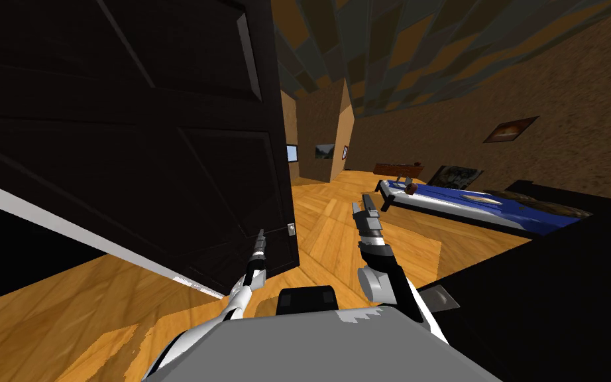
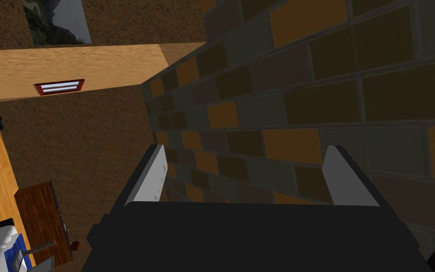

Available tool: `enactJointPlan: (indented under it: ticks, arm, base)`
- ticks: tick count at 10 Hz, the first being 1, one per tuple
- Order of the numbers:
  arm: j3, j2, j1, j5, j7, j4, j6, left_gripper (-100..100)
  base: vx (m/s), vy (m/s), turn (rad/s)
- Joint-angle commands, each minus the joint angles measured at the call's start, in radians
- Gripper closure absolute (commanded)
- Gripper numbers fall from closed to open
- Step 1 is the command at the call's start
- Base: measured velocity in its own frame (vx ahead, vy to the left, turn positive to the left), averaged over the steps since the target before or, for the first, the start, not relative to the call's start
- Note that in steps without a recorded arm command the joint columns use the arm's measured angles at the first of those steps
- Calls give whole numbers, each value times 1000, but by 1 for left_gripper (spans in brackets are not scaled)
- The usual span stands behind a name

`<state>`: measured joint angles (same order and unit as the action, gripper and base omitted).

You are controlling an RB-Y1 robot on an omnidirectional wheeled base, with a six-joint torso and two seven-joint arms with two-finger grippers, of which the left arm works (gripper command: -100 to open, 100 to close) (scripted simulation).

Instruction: Push the door open

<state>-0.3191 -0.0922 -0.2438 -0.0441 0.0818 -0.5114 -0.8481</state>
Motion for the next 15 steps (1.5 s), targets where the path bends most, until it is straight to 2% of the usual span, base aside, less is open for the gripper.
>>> enactJointPlan:
  ticks: [1,2,5,6,8,9,11,12,15]
  arm:
    - [1,16,3,0,1,-15,7,-100]
    - [0,27,3,0,2,-15,6,-100]
    - [-3,80,3,2,6,-14,5,-100]
    - [-4,93,3,2,6,-14,4,-100]
    - [-4,93,3,2,6,-12,4,-100]
    - [-5,117,2,3,7,-14,4,-100]
    - [-4,115,5,2,7,-17,2,-100]
    - [-4,115,5,2,7,-17,2,100]
    - [-4,115,5,2,7,-17,2,100]
  base:
    - [86,-140,-33]
    - [95,-148,-24]
    - [80,-164,-28]
    - [75,-154,-12]
    - [16,-56,-3]
    - [2,-38,-21]
    - [9,-31,-2]
    - [0,0,0]
    - [-1,6,2]
